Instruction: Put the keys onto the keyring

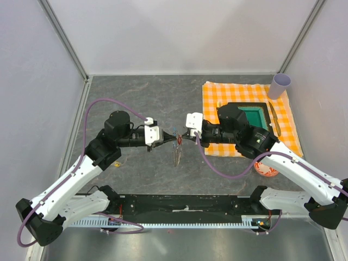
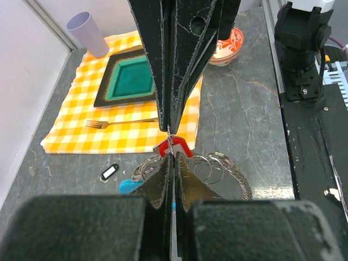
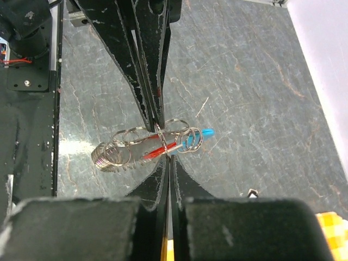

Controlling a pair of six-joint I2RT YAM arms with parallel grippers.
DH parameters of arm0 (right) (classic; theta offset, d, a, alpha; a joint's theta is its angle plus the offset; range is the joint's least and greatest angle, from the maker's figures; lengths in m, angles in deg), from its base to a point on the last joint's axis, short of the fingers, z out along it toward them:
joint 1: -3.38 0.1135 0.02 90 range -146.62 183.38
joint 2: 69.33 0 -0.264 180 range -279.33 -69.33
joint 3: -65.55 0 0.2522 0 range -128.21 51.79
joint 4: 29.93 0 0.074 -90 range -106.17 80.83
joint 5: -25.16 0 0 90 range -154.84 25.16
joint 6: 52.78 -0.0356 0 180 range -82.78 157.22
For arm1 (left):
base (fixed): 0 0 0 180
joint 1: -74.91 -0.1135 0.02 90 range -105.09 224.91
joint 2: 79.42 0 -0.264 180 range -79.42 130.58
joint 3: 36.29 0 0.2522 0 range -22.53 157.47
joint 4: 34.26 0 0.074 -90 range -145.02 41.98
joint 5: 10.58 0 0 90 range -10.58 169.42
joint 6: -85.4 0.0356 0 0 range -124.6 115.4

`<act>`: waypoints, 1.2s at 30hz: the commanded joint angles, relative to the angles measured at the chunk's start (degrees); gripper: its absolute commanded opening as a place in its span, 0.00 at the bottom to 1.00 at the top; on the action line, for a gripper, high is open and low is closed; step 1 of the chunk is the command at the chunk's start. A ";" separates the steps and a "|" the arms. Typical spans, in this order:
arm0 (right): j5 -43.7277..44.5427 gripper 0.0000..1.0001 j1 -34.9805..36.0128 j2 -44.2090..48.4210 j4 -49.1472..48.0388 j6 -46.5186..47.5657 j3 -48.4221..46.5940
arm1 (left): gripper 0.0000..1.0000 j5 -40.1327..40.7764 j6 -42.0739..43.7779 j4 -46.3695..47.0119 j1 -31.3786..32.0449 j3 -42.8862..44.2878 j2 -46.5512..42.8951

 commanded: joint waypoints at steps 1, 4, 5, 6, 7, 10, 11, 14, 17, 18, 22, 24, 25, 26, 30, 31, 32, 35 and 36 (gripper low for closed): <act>-1.78 0.00 -0.36 0.07 -1.98 -0.11 -0.02 | 0.02 -1.40 0.23 3.68 0.33 0.56 -0.86; -3.18 0.00 -0.36 -0.10 -1.72 -0.11 -0.81 | 0.02 -1.40 0.23 3.15 0.33 0.91 -0.41; -3.63 0.00 -0.36 -0.11 -1.63 -0.11 -1.07 | 0.02 -1.40 0.23 2.98 0.33 1.00 -0.15; -3.98 0.00 -0.36 -0.37 -1.46 -0.11 -1.34 | 0.02 -1.57 0.14 2.89 0.33 1.17 0.02; -4.24 0.00 -0.36 -0.37 -1.28 -0.02 -1.77 | 0.02 -1.57 0.14 2.62 0.33 1.26 0.20; -4.60 0.00 -0.36 -0.46 -1.19 0.15 -2.22 | 0.02 -1.75 0.05 1.66 0.33 1.78 0.64; -4.77 0.00 -0.36 -0.37 -1.19 0.24 -2.39 | 0.02 -1.66 0.22 1.22 0.33 1.96 0.81; -5.04 0.00 -0.36 -0.54 -1.10 0.33 -2.74 | 0.02 -1.75 0.31 0.43 0.33 2.49 1.52; -5.48 0.00 -0.36 -0.90 -1.10 0.59 -3.18 | 0.02 -2.19 0.40 -0.19 0.42 2.93 2.05; -5.56 0.00 -0.36 -0.98 -1.02 0.68 -3.36 | 0.02 -2.28 0.31 -0.45 0.42 3.19 2.39; -5.74 0.00 -0.36 -0.98 -1.02 0.86 -3.80 | 0.02 -2.54 0.58 -1.42 0.42 3.63 2.92; -5.91 0.00 -0.36 -1.07 -1.02 1.03 -4.15 | 0.02 -2.63 0.58 -1.94 0.50 3.98 3.10; -5.92 0.00 -0.36 -1.07 -1.02 1.03 -4.24 | 0.02 -2.80 0.58 -2.12 0.50 4.07 3.45; -5.92 0.00 -0.36 -1.16 -1.02 1.03 -4.33 | 0.02 -2.89 0.75 -2.21 0.59 4.25 3.37; -5.92 0.00 -0.36 -1.07 -1.10 1.12 -4.85 | 0.02 -2.80 0.84 -3.00 0.77 4.51 3.89; -5.92 0.00 -0.28 -0.98 -1.02 1.12 -4.85 | 0.02 -2.63 0.84 -3.09 0.77 4.60 3.89; -6.00 0.00 -0.36 -0.90 -1.02 1.12 -4.94 | 0.02 -2.54 0.84 -3.26 0.77 4.69 4.15; -6.09 0.00 -0.36 -0.90 -1.10 1.12 -5.47 | 0.02 -2.80 1.02 -3.79 0.86 4.95 4.51; -6.18 0.00 -0.36 -0.81 -1.19 1.12 -5.56 | 0.02 -2.80 1.02 -3.88 0.94 5.13 4.86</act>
